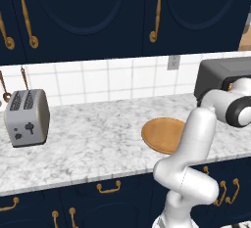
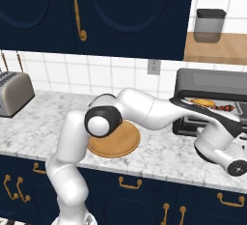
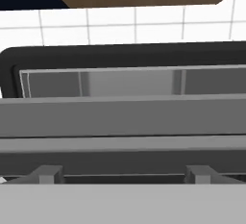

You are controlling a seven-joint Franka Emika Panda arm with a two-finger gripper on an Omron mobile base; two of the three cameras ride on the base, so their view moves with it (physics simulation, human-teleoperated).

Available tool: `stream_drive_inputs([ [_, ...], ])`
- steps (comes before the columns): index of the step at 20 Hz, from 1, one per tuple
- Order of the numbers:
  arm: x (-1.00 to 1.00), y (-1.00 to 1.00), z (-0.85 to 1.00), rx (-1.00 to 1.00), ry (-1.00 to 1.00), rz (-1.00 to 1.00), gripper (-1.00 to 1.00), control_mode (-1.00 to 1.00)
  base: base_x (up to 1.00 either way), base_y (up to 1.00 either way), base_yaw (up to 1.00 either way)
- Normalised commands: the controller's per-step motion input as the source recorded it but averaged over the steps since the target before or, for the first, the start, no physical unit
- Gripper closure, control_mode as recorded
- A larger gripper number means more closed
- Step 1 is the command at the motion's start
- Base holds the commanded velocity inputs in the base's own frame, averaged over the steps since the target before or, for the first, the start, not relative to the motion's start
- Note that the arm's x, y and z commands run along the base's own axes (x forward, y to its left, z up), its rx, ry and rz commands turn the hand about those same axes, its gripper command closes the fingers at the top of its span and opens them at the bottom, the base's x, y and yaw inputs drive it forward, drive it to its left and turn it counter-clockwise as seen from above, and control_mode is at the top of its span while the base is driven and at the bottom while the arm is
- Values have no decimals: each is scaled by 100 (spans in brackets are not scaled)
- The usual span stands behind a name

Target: Pick up the kebab skewer and baguette bread, and place them inside the toaster oven. Close the toaster oven door and start by setting the timer.

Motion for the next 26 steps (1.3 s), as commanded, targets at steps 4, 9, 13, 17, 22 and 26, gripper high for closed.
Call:
stream_drive_inputs([
  [4,36,16,0,0,0,0,-100,-100,0,0,0],
  [9,44,17,0,0,0,0,-100,-100,0,0,0],
  [13,38,14,0,0,0,0,-100,-100,0,0,0],
  [17,31,13,0,0,0,0,-100,-100,0,0,0],
  [22,28,12,1,0,0,0,-100,-100,0,0,0],
  [26,33,11,0,0,0,0,-100,-100,0,0,0],
])
